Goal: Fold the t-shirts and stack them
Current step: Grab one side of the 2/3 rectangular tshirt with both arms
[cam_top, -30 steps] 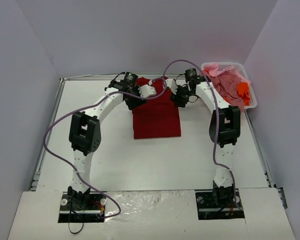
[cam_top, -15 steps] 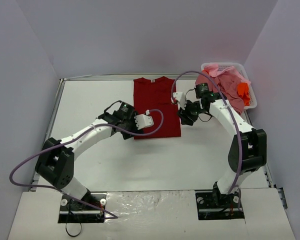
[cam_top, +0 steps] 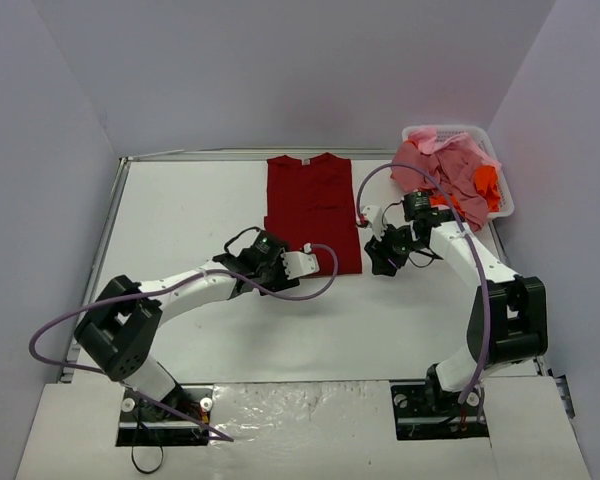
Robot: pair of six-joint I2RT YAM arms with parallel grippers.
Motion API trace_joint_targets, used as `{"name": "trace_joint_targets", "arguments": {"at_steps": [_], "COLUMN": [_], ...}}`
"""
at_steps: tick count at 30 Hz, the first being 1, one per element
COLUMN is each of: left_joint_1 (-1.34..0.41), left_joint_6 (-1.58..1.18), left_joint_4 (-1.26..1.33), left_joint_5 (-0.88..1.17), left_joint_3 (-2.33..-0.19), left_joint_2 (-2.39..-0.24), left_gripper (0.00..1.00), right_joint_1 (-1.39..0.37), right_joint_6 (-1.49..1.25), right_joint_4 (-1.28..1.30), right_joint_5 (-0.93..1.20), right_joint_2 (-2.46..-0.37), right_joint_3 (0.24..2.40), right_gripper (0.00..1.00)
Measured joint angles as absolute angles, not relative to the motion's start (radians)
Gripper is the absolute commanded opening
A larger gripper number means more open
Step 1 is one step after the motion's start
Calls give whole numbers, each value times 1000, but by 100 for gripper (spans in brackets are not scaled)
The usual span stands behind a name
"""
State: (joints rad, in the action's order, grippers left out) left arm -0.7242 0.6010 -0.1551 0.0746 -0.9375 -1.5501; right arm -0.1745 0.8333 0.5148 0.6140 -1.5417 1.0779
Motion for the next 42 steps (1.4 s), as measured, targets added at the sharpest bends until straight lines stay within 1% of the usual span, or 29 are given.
{"name": "trace_joint_targets", "arguments": {"at_steps": [5,20,21,22,24,25,28,29,36,38,39,42], "left_joint_1": [-725,-724,-724,-725,-724,-724,-723,-722,-699,-688,-682,-659], "left_joint_6": [597,598,597,597,595,596,597,598,596,594,593,589], "left_joint_4": [-96,-84,-84,-84,-84,-84,-86,-89,-142,-170,-191,-254], "left_joint_5": [57,7,1,-3,-9,-15,-21,-19,22,57,76,155], "left_joint_3": [-922,-947,-951,-957,-965,-968,-973,-976,-1005,-1019,-1028,-1060], "left_joint_2": [-1608,-1694,-1699,-1705,-1720,-1726,-1740,-1742,-1745,-1745,-1745,-1745], "left_gripper": [56,55,50,42,33,25,13,3,2,2,2,2], "right_joint_1": [-146,-138,-138,-138,-138,-138,-138,-138,-138,-138,-138,-138], "right_joint_6": [833,839,839,841,842,843,849,852,885,909,923,970], "right_joint_4": [504,496,496,496,496,496,496,496,492,490,488,461], "right_joint_5": [617,633,633,633,633,633,634,634,644,651,658,678], "right_joint_2": [-1537,-1537,-1537,-1537,-1537,-1537,-1537,-1537,-1530,-1518,-1508,-1450], "right_joint_3": [1073,1059,1054,1049,1040,1037,1024,1021,1005,997,990,951], "right_gripper": [45,45,45,45,45,45,45,45,45,47,50,50]}}
